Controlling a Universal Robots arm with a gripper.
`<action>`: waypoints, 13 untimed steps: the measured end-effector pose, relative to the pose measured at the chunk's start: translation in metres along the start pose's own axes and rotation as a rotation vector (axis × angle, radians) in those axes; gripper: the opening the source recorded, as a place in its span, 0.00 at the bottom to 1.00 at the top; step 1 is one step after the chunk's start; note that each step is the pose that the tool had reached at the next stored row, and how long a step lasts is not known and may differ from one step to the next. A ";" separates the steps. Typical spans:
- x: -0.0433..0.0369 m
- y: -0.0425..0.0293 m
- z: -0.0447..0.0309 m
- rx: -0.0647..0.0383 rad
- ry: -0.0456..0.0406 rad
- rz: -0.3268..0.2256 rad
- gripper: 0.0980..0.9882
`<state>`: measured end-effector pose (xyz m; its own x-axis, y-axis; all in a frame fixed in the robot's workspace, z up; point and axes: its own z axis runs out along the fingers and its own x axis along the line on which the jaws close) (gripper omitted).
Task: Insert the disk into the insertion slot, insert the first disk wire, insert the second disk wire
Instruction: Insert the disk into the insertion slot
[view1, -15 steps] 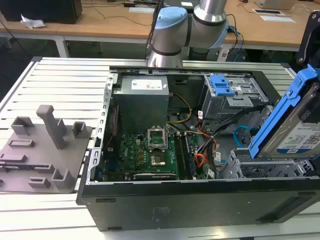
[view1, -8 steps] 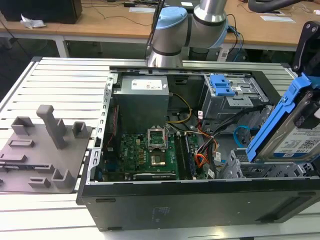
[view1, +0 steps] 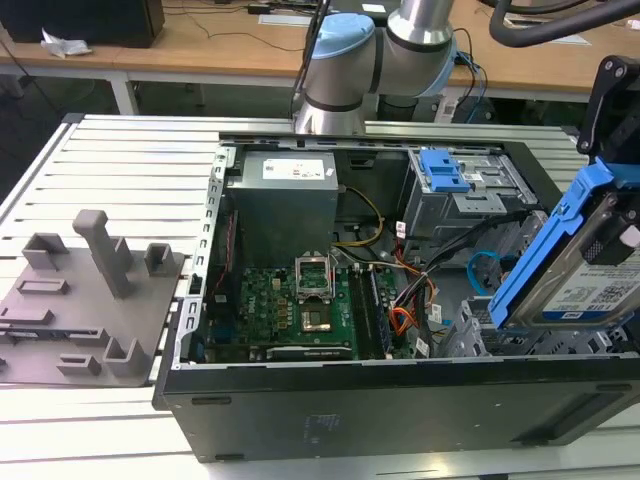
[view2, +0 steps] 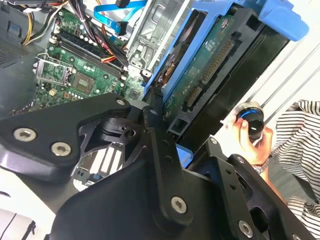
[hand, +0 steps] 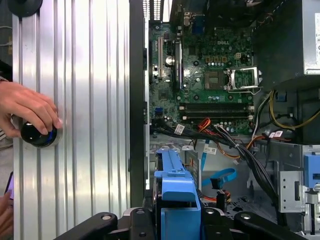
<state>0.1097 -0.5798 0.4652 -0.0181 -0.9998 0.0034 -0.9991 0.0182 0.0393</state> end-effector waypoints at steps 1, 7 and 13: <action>0.0000 0.0000 0.0011 0.000 -0.0001 0.000 0.30; 0.0000 -0.0003 0.0081 0.000 -0.0001 0.000 0.30; 0.0000 -0.0005 0.0125 0.000 -0.0001 0.000 0.30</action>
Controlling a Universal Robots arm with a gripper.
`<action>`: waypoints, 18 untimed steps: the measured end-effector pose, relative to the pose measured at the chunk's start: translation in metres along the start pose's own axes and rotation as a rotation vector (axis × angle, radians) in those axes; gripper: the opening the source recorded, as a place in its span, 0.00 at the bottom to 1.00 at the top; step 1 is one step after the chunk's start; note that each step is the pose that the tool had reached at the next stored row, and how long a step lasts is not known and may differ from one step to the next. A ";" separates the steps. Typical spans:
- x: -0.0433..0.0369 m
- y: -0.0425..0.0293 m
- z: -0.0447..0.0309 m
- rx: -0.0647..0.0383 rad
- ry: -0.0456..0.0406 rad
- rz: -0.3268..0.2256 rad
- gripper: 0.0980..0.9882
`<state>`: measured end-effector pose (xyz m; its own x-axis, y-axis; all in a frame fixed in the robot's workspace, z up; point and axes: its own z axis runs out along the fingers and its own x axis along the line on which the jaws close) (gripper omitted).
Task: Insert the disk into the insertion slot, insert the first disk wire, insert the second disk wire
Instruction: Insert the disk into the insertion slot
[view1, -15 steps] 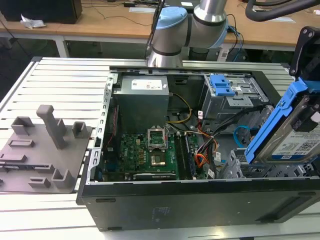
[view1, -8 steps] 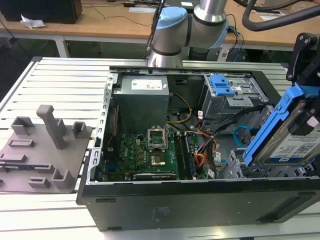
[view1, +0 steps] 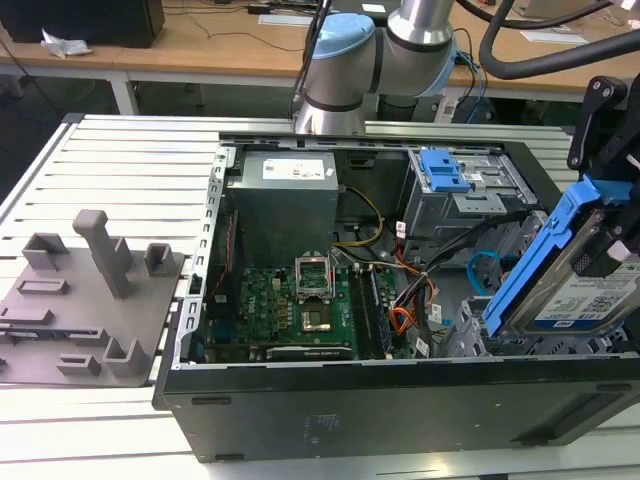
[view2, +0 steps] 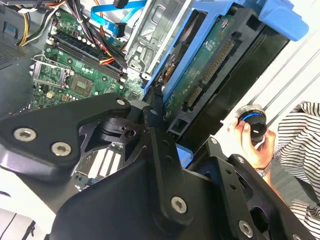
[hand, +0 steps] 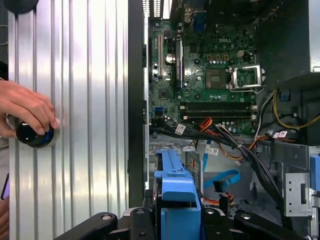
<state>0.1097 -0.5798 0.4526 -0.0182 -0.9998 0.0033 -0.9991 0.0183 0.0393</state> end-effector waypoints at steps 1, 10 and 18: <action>0.0000 -0.0001 0.0008 0.000 0.0001 0.000 0.30; 0.0000 -0.0004 0.0086 0.000 0.0000 0.000 0.30; -0.0176 -0.0050 0.0098 0.000 0.0000 0.000 0.30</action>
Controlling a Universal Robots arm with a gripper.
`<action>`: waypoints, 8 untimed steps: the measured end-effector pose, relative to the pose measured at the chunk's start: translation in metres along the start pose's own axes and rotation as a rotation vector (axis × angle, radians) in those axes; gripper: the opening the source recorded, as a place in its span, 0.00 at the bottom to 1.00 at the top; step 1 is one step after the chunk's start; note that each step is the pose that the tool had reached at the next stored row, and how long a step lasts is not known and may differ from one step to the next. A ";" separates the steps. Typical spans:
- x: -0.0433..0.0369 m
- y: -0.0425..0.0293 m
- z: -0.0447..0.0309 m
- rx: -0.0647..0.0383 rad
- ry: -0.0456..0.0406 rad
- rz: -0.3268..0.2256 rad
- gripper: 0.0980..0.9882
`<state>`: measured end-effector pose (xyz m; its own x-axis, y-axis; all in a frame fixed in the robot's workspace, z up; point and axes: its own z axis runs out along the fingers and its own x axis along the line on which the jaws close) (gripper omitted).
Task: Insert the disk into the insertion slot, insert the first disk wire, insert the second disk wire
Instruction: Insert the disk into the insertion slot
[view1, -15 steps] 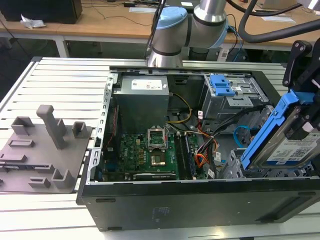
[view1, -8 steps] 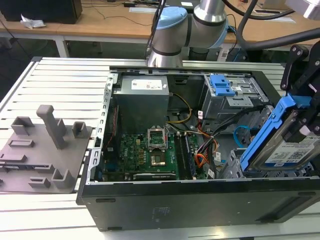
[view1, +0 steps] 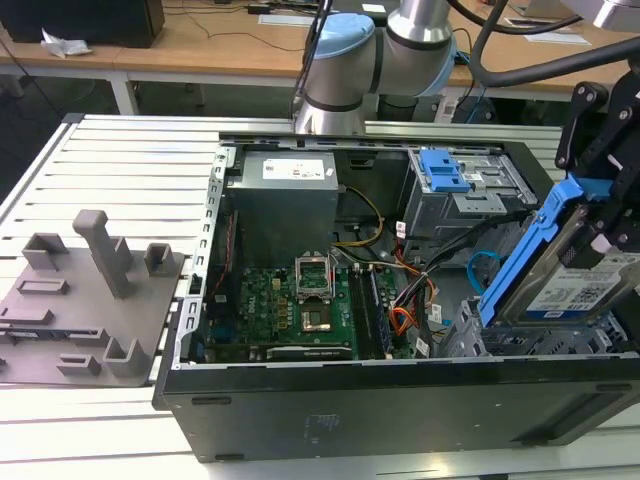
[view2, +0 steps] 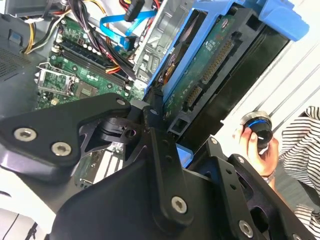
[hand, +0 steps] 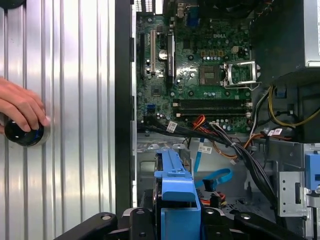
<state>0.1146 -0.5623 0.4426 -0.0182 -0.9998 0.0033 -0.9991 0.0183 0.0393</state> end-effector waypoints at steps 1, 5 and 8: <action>-0.0033 -0.0004 0.0002 0.000 0.0001 0.000 0.30; -0.0113 -0.0033 0.0019 0.000 0.0000 0.000 0.30; -0.0126 -0.0037 0.0079 0.000 0.0002 0.000 0.30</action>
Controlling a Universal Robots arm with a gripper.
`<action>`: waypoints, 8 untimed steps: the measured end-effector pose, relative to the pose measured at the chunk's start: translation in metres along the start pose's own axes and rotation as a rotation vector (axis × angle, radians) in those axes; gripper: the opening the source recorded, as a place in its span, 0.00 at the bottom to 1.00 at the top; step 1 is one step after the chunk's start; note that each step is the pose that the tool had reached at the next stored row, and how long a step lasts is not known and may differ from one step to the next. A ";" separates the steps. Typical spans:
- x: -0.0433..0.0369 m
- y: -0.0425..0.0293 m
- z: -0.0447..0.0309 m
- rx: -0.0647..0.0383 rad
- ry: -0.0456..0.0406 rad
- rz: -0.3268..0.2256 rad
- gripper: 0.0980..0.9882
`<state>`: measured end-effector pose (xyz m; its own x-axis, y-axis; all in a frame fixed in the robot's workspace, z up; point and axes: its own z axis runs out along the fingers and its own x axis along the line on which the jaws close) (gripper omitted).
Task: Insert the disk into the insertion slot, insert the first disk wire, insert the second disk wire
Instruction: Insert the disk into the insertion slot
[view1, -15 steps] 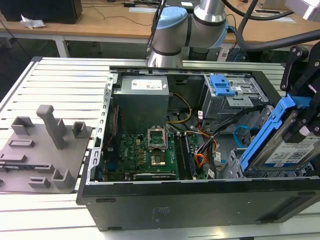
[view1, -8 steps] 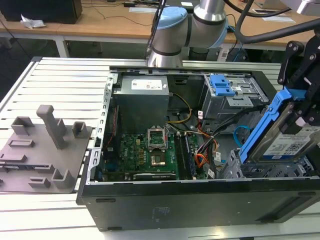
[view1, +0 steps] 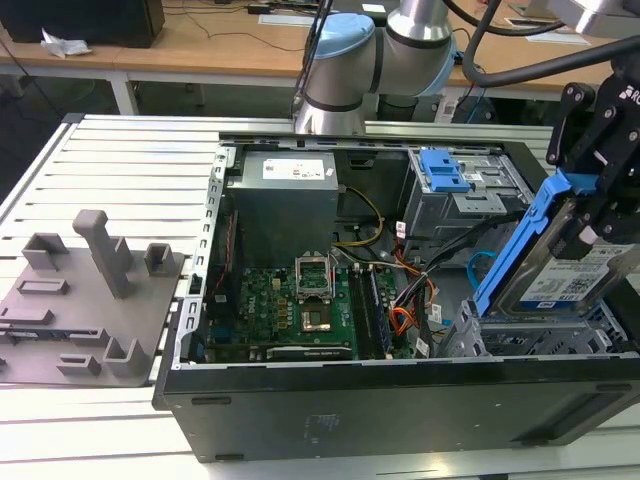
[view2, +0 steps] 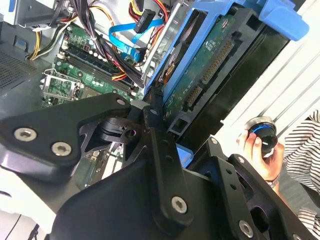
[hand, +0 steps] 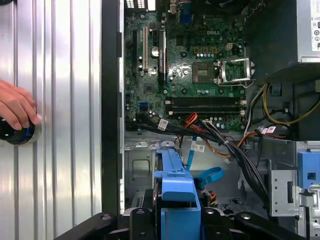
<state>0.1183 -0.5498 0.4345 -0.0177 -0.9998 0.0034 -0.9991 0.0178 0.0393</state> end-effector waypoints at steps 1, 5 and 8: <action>-0.0001 0.0000 0.0008 0.000 -0.0001 0.000 0.30; -0.0010 -0.0001 0.0032 0.000 -0.0002 0.000 0.30; -0.0015 -0.0002 0.0056 0.000 -0.0001 0.000 0.30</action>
<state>0.1183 -0.5483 0.4289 -0.0177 -0.9998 0.0033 -0.9991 0.0178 0.0392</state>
